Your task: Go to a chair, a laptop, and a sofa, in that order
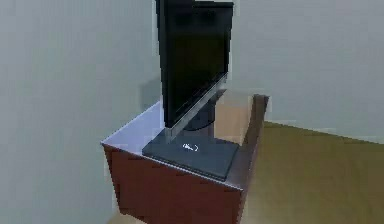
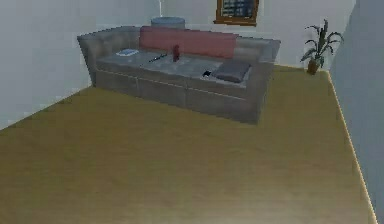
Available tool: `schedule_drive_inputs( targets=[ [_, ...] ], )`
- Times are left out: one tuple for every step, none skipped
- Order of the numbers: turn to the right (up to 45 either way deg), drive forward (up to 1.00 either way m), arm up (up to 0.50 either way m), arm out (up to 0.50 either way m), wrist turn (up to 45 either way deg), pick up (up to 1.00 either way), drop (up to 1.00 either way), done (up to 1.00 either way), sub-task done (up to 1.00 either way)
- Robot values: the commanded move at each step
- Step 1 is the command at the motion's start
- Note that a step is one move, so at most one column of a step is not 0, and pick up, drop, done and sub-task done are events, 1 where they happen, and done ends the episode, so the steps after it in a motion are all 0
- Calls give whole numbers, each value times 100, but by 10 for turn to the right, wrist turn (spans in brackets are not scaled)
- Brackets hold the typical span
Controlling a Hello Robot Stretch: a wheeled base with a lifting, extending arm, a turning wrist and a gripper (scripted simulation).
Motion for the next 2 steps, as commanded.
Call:
schedule_drive_inputs(
  targets=[
    [450, 0, 0, 0, 0, 0, 0, 0, 0],
    [450, 0, 0, 0, 0, 0, 0, 0, 0]
  ],
)
